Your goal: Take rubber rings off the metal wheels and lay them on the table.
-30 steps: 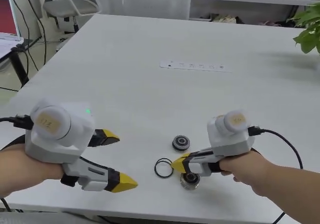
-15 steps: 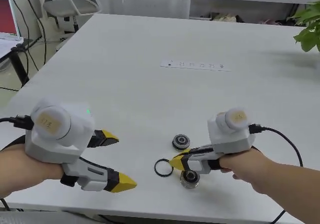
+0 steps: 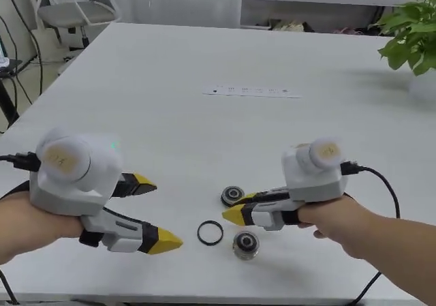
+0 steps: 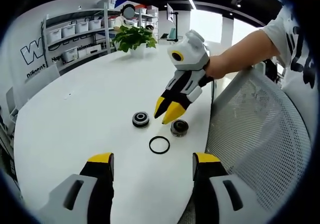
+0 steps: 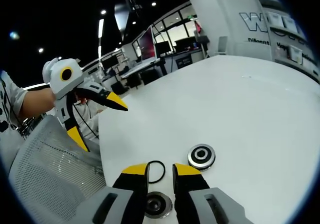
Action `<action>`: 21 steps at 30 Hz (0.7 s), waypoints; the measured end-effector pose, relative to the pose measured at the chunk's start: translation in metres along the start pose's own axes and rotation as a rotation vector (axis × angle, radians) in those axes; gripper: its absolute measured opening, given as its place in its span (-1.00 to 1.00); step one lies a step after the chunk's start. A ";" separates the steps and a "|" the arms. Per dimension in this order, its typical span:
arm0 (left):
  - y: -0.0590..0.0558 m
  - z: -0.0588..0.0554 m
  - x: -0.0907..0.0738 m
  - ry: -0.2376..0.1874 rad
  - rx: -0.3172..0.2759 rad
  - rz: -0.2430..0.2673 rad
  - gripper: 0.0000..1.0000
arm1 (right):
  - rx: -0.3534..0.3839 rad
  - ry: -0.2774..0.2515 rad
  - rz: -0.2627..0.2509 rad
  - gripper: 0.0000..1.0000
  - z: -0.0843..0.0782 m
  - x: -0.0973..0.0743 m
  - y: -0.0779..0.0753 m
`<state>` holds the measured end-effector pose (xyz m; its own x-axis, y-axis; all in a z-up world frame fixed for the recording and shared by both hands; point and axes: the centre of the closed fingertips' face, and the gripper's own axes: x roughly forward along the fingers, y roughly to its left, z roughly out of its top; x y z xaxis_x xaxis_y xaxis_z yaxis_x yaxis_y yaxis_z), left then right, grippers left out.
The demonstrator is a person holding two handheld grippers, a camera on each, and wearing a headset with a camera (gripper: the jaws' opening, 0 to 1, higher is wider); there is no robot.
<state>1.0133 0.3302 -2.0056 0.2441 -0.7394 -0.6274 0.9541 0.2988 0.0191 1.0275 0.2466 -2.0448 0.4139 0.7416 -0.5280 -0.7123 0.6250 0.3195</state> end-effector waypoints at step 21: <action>0.024 0.013 0.033 0.013 0.010 -0.033 0.20 | -0.022 -0.034 -0.077 -0.44 0.000 -0.017 -0.035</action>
<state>1.0464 0.3050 -2.0158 0.2101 -0.7408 -0.6380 0.9633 0.2683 0.0057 1.0450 0.2117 -2.0471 0.4865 0.6994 -0.5236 -0.6895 0.6754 0.2616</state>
